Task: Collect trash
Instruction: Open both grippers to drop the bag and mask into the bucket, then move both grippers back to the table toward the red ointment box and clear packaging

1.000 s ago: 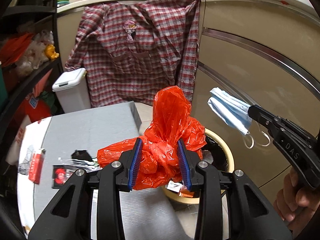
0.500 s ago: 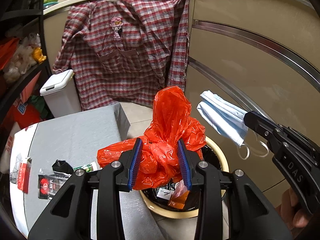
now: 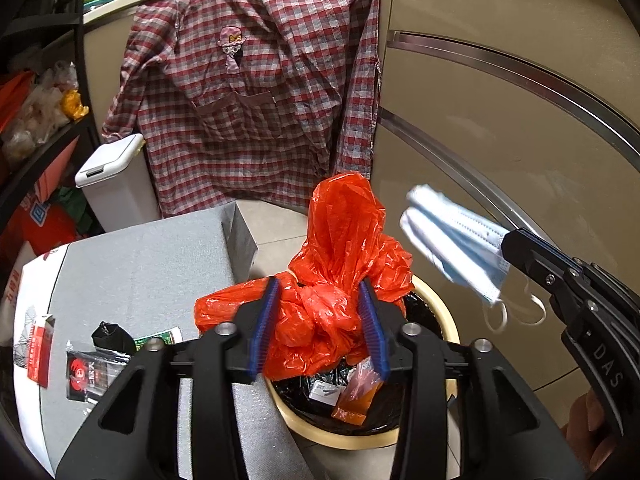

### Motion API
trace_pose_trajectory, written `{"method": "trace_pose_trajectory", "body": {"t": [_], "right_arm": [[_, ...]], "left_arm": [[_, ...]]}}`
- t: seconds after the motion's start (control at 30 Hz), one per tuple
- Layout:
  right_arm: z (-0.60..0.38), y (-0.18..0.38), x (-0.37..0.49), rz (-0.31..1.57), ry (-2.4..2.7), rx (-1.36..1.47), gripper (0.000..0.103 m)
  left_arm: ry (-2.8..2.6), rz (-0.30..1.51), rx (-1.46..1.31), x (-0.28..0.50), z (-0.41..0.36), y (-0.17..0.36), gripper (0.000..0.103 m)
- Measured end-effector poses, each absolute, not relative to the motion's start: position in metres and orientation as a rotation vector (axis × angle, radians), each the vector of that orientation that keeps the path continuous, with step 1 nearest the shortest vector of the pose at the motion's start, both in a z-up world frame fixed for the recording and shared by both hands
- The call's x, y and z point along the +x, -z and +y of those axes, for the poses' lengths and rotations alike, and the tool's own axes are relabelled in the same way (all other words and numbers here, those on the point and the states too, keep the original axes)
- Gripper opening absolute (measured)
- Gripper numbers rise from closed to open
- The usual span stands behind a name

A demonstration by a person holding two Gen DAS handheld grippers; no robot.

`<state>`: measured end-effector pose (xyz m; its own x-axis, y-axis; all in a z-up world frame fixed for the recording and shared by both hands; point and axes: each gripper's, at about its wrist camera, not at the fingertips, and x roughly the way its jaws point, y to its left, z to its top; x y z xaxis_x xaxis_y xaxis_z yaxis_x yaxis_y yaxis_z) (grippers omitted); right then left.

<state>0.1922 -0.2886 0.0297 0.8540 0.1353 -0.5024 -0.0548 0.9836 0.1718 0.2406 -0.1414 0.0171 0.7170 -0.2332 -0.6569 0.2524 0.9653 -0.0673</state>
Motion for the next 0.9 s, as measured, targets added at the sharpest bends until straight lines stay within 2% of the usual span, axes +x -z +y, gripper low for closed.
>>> {"method": "trace_pose_trajectory", "body": {"t": [0.03,0.1,0.5,0.9], "right_arm": [[-0.289,-0.028,0.194,0.548,-0.096,0.154,0.019],[-0.29,-0.026,0.196,0.556,-0.089,0.161,0.028],[-0.292,-0.024,0.195,0.545,-0.085,0.168,0.028],[-0.262,-0.03,0.185,0.535,-0.116,0.127,0.028]], "left_arm": [[0.265,0.723,0.025,0.242,-0.141,-0.017,0.051],[0.254,0.717,0.016,0.241,-0.138,-0.018,0.051],[0.24,0.686,0.014,0.23,-0.117,-0.03,0.051],[0.2,0.641,-0.012,0.19,-0.057,-0.053,0.049]]}}
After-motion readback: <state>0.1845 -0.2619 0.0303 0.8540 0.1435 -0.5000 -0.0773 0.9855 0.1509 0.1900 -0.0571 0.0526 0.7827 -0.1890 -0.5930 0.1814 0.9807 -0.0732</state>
